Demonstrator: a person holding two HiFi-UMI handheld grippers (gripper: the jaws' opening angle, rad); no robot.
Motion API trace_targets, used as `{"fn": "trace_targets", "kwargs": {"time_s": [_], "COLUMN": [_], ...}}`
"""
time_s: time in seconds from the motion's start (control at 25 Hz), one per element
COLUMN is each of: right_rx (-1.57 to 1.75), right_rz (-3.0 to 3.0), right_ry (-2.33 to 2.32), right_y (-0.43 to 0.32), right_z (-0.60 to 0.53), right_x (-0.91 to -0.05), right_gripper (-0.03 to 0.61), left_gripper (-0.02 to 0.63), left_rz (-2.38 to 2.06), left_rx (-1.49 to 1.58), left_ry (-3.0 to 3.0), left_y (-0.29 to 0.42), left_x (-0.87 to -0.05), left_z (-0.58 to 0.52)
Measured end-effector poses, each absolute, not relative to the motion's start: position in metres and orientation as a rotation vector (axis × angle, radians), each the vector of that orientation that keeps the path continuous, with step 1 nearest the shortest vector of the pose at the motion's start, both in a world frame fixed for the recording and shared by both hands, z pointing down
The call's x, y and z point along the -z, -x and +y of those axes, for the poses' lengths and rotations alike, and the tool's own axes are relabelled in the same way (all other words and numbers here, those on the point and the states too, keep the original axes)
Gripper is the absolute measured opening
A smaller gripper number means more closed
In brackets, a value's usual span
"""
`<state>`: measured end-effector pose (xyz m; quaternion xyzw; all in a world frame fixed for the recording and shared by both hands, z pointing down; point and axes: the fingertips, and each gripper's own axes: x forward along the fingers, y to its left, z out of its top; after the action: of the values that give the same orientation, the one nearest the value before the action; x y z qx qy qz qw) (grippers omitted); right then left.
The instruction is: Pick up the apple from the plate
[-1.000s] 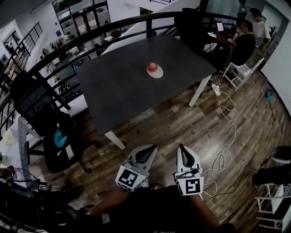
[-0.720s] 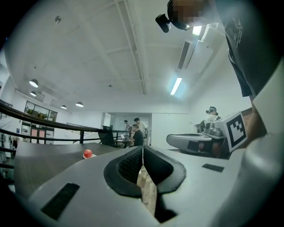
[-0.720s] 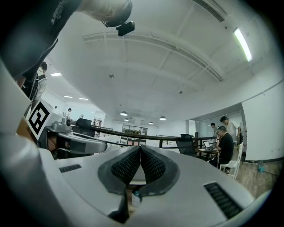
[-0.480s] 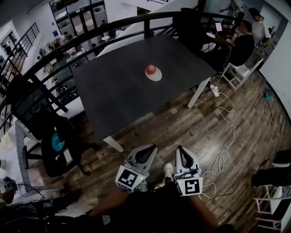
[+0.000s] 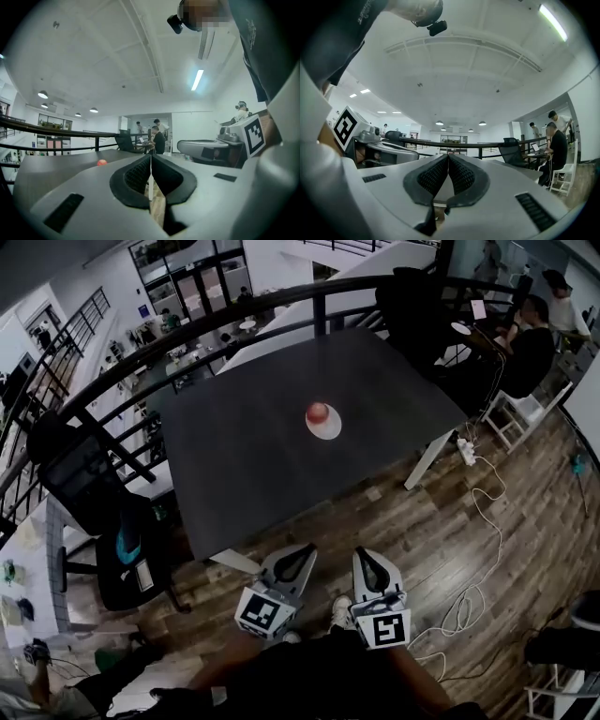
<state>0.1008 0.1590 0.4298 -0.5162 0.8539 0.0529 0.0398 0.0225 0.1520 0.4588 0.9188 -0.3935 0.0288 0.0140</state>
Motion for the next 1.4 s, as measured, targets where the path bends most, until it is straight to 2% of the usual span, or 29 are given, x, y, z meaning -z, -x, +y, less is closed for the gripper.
{"fn": "trace_targets", "kwargs": {"time_s": [0.44,0.84,1.4], "right_rx": [-0.08,-0.02,-0.086], "right_rz": [2.718,2.742,2.861], "right_ry": [1.357,1.334,1.387], "right_y": [-0.126,-0.115,-0.072], "right_z": [0.087,0.024,-0.137], "right_x": [-0.432,-0.451,-0.466], "right_gripper": [0.025,0.025,0.025], "left_gripper": [0.026,0.026,0.026], "left_rz": [-1.414,-1.433,-1.391], "left_rx": [-0.084,-0.074,-0.054], "left_ry": [-2.715,-2.686,-2.713], "left_y": [-0.047,-0.041,0.0], "left_x": [-0.459,-0.471,-0.48], "left_z": [0.076,0.016,-0.121]}}
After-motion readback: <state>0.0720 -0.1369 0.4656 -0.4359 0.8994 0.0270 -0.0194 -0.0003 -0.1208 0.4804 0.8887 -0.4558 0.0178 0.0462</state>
